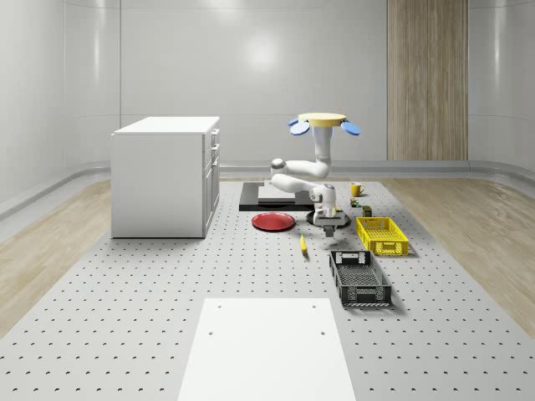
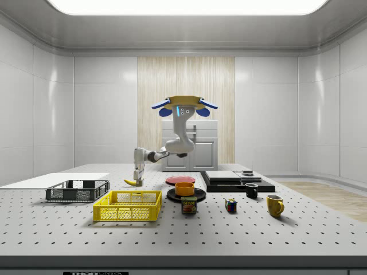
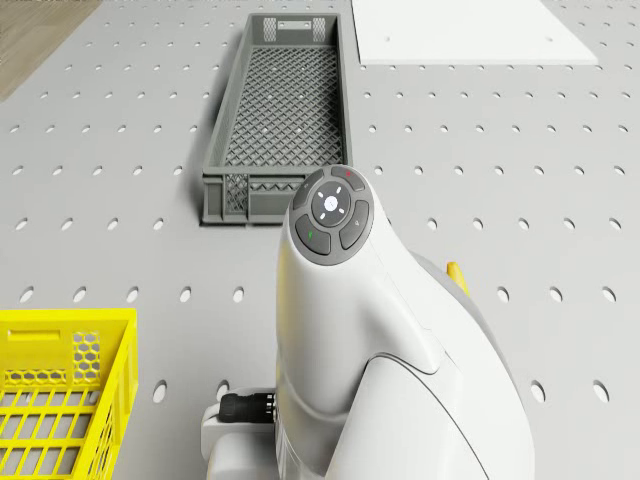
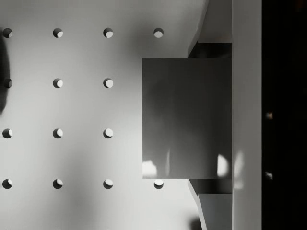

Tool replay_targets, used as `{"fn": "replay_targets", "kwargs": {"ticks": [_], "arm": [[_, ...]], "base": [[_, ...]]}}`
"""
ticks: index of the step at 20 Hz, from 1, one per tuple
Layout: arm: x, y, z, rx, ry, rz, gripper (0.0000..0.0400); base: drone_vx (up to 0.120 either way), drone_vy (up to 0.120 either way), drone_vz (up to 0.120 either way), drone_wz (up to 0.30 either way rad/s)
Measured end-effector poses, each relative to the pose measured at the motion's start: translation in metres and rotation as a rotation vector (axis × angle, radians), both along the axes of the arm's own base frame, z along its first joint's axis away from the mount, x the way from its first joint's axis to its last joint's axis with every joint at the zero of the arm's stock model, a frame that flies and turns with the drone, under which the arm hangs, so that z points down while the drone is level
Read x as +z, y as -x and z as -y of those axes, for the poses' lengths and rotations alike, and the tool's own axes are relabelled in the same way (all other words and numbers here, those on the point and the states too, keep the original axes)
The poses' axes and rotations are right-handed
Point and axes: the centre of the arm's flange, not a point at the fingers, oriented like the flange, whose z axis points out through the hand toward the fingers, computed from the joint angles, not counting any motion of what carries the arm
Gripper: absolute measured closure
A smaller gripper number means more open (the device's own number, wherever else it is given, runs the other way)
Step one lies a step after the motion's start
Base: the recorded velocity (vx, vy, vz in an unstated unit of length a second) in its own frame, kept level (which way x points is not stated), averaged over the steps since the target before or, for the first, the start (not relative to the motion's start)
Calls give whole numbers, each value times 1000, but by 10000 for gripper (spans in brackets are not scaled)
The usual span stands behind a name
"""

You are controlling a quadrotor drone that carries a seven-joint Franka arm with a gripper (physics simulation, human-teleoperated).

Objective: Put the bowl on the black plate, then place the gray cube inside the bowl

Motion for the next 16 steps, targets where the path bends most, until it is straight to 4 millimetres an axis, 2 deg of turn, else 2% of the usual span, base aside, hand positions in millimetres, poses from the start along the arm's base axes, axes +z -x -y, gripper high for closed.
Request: {"fn": "replay_targets", "kwargs": {"ticks": [2, 5, 6, 11, 16], "arm": [[-2, 0, 0, 0, 0, 0, 147], [-5, 0, 0, 0, 0, 0, 147], [-5, 0, 0, 0, 0, 0, 147], [-6, 0, 0, 0, 0, 0, 147], [-7, 0, 0, 0, 0, 0, 147]], "base": [[-120, 120, 120, 0], [-120, 120, 13, 0], [0, 120, 0, 0], [-112, 0, 0, 0], [-120, 0, 112, 0]]}}
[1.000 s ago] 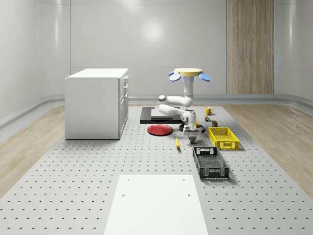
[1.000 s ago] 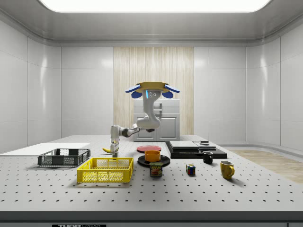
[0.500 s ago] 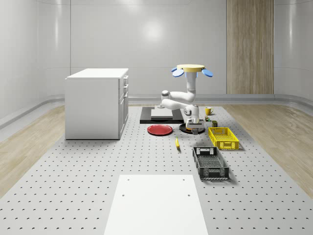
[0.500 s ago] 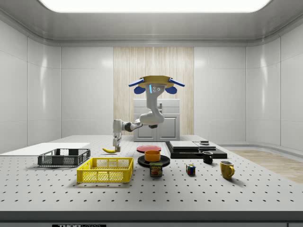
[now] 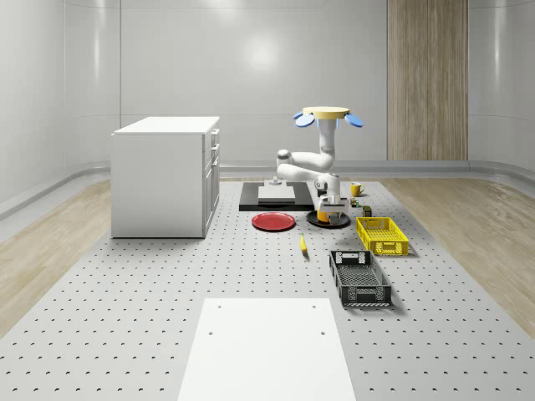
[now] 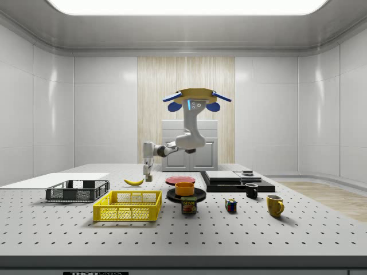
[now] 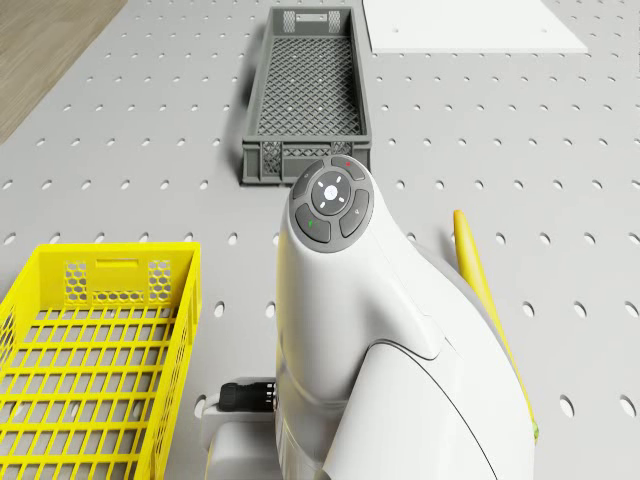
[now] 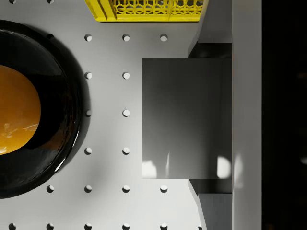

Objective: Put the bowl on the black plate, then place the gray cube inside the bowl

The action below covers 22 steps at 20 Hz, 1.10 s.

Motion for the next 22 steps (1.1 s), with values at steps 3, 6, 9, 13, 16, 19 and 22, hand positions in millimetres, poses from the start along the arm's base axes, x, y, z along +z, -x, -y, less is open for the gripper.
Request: {"fn": "replay_targets", "kwargs": {"ticks": [3, 6, 9, 13, 16, 19, 22], "arm": [[0, 0, 0, 0, 0, 0, 147], [0, 0, 0, 0, 0, 0, 147], [0, 0, 0, 0, 0, 0, 147], [0, 0, 0, 0, 0, 0, 147], [0, 0, 0, 0, 0, 0, 147], [0, 0, 0, 0, 0, 0, 147], [0, 0, 0, 0, 0, 0, 147]], "base": [[-120, 0, 27, 0], [-120, 0, 0, 0], [-120, 0, 0, 0], [-120, 0, 0, 0], [-120, 0, 0, 0], [-120, 0, 0, 0], [-120, 0, -13, 0]]}}
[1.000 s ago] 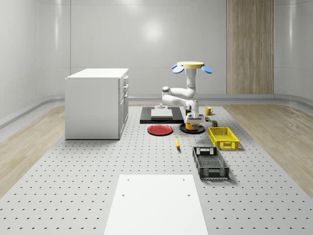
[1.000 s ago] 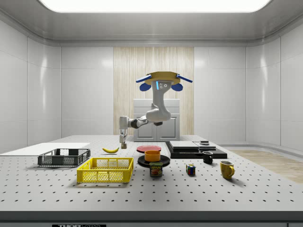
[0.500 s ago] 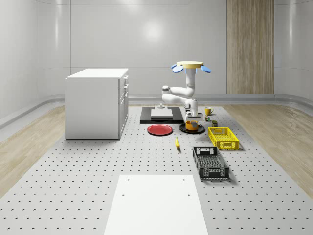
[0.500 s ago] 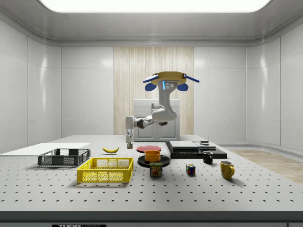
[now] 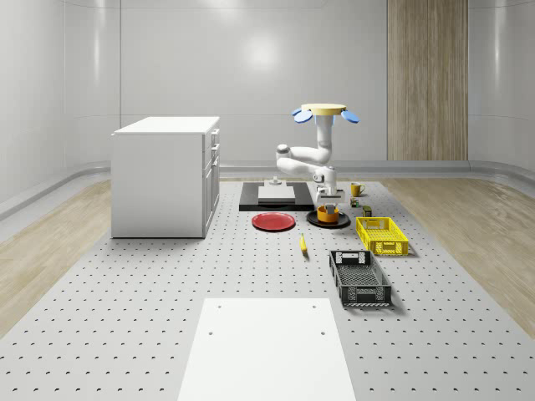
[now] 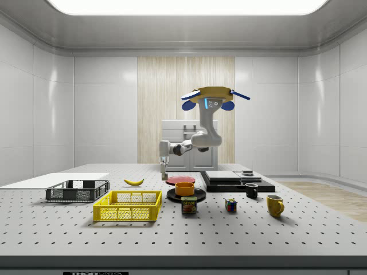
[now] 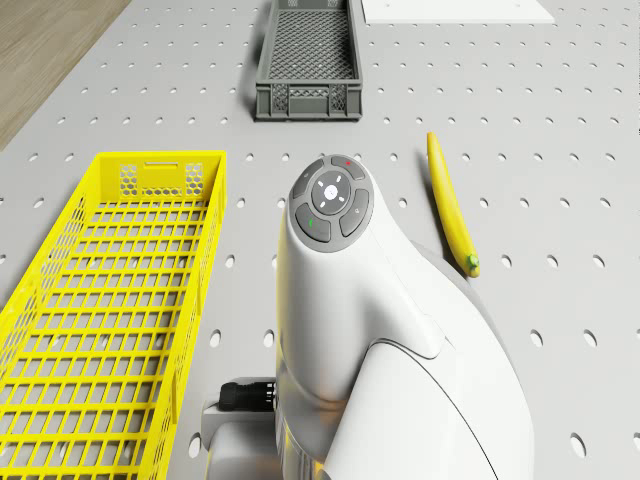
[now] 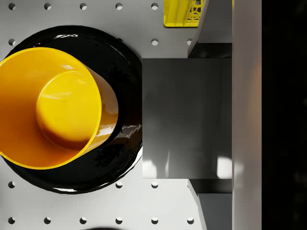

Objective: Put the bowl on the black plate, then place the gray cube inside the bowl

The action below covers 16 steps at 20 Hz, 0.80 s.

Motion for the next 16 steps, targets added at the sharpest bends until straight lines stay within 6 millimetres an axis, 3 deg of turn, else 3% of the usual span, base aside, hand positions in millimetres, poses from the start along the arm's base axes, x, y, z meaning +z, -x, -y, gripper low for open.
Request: {"fn": "replay_targets", "kwargs": {"ticks": [3, 13, 16], "arm": [[0, 0, 0, 0, 0, 0, 147], [0, 0, 0, 0, 0, 0, 147], [0, 0, 0, 0, 0, 0, 147]], "base": [[-120, 0, -107, 0], [-120, 0, 0, 0], [-120, 0, -67, 0]]}}
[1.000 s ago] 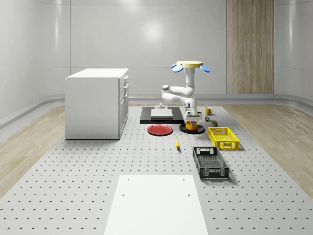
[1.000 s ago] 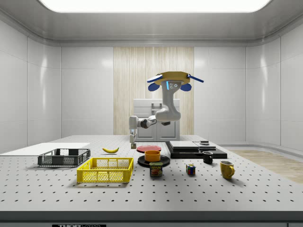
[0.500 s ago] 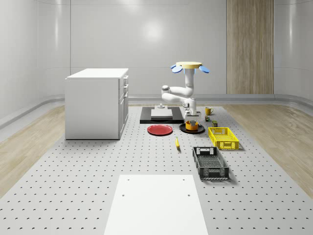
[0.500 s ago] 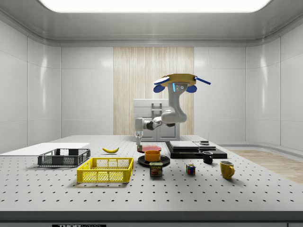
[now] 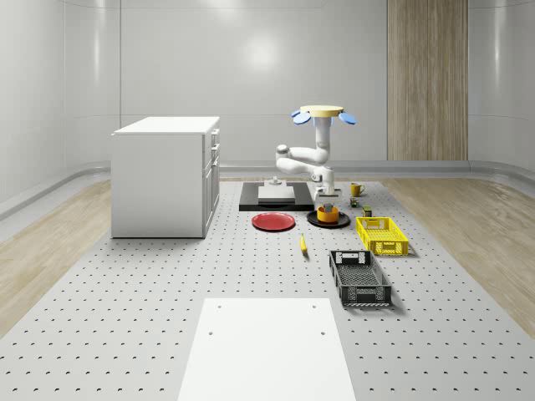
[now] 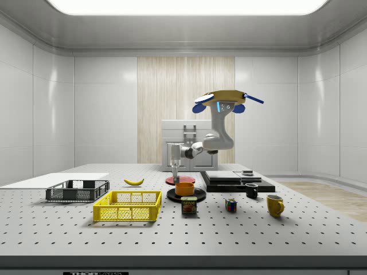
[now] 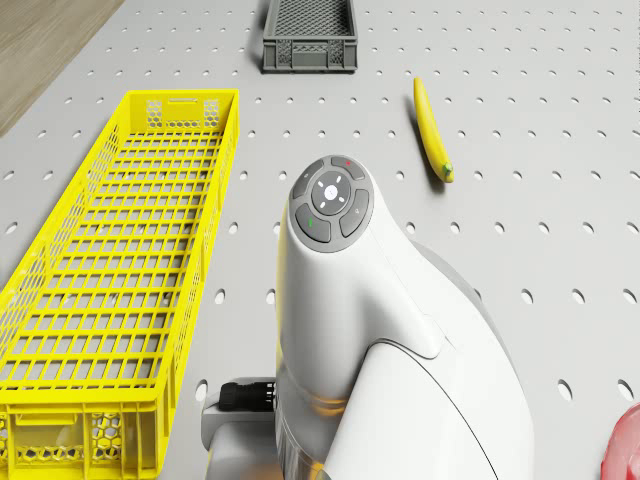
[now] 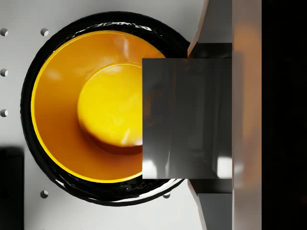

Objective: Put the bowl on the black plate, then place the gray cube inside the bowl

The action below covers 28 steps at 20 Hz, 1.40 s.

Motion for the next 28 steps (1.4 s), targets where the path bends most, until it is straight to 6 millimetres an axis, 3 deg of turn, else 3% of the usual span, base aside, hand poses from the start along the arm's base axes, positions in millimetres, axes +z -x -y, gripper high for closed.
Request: {"fn": "replay_targets", "kwargs": {"ticks": [11, 18, 28], "arm": [[0, 0, 0, 0, 0, 0, 147], [5, 0, 10, 0, 0, 0, 147], [33, 0, 13, 0, 0, 0, 147]], "base": [[-116, 0, 0, 0], [0, 0, 0, 0], [0, 0, 0, 0]]}}
